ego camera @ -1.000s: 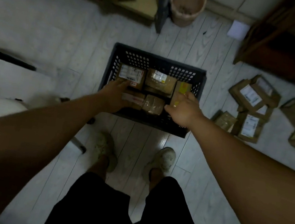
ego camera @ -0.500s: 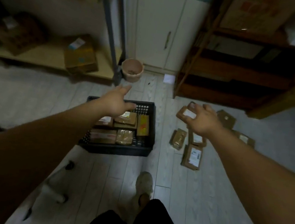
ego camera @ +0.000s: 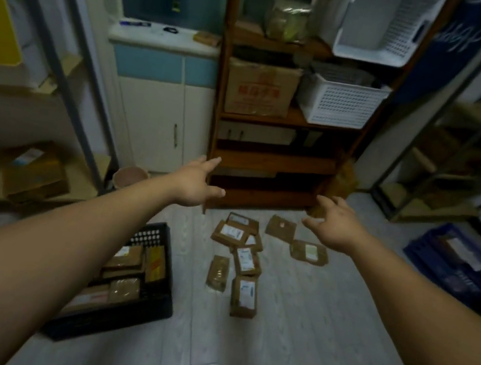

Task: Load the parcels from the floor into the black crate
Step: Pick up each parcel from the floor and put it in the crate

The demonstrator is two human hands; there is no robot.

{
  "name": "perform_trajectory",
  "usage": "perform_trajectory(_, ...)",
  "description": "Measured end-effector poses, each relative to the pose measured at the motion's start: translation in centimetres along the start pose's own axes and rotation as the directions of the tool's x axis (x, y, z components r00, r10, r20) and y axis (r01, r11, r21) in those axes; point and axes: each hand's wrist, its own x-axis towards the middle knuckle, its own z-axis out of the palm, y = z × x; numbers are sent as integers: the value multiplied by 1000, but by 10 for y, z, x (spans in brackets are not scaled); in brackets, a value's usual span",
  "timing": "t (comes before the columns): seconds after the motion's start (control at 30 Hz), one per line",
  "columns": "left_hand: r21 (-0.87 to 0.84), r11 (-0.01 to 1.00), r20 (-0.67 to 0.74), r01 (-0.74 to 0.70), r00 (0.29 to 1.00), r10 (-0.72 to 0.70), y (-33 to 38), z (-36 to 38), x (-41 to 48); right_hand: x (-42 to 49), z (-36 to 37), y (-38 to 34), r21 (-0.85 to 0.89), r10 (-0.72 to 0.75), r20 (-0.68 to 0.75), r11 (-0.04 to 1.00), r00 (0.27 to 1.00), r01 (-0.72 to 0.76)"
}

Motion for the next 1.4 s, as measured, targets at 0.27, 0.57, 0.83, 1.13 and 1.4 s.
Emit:
perform_trajectory(0.27,-64,997,57,31,998,-27,128,87,60,16,-56,147,29,-1,5,1000,1000,1)
perform_trajectory(0.57,16,998,124,68,990,-70,180,158,132,91,-47,239,93,53,64,994,997,-59)
perform_trajectory(0.83,-8,989,193,148,971,-144,170,194,241,192,-17,281,93,21,184,995,983,-38)
perform_trajectory(1.13,-99,938,208,333,929,-308,125,268,260,301,67,289,190,-162,379,977,911,95)
perform_trajectory(1.4,-199,843,208,500,862,-462,36,377,262,372,234,280,153,-278,565,960,777,233)
